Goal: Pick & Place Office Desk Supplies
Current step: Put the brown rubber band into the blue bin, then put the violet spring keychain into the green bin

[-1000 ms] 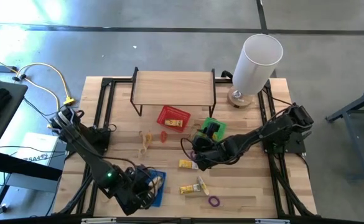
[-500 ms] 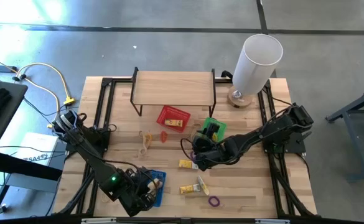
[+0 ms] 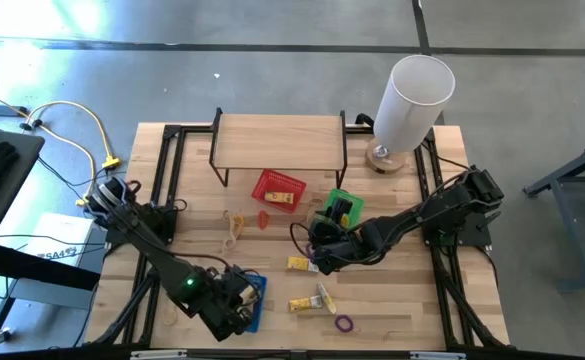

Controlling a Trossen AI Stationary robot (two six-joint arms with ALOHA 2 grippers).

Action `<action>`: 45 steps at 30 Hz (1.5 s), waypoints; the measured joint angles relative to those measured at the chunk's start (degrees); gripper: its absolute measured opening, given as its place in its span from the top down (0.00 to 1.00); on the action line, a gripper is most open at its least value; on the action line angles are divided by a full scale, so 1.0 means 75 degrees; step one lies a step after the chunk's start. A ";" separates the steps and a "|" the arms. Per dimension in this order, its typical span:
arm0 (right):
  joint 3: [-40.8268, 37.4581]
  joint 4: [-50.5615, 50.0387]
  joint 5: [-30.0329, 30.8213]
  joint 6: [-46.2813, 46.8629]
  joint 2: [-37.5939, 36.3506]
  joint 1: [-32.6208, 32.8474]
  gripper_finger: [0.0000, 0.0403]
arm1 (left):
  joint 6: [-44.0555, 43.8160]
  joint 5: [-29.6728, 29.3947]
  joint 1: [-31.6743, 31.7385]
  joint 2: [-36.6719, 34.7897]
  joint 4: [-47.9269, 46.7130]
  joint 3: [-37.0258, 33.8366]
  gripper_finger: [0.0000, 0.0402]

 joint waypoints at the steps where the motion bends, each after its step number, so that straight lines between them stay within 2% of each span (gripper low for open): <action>1: 0.0000 0.0005 -0.0011 0.0000 0.0000 0.0000 0.39 | 0.0000 0.0030 0.0000 0.0036 -0.0008 -0.0057 1.00; 12: 0.0000 0.0037 -0.0195 -0.0005 0.0000 -0.0003 0.39 | 0.0538 0.0058 0.0073 0.0242 0.0003 -0.0209 1.00; 16: 0.0000 0.0087 -0.0193 -0.0023 0.0000 -0.0003 0.39 | 0.1179 0.0058 0.0133 0.0242 0.0002 -0.0209 0.99; 25: 0.0000 0.0087 -0.0214 -0.0026 0.0000 -0.0003 0.39 | 0.1313 0.0482 0.0377 0.0456 0.0030 -0.0206 0.79; 31: 0.0000 0.0087 -0.0290 -0.0026 0.0001 -0.0003 0.39 | 0.1341 0.1275 0.0476 0.0551 0.0043 -0.0203 0.69; 36: 0.0000 0.0105 -0.0353 -0.0026 0.0003 -0.0003 0.39 | 0.1622 0.1440 0.0624 0.0497 0.0094 -0.0194 0.69; 42: 0.0000 0.0121 -0.0359 -0.0025 0.0003 -0.0003 0.39 | 0.2261 0.2351 0.0899 0.0082 0.0004 -0.0191 0.69; 45: 0.0000 0.0122 -0.0375 -0.0017 0.0003 -0.0003 0.39 | 0.2171 0.2670 0.0984 -0.0348 -0.0060 -0.0191 0.69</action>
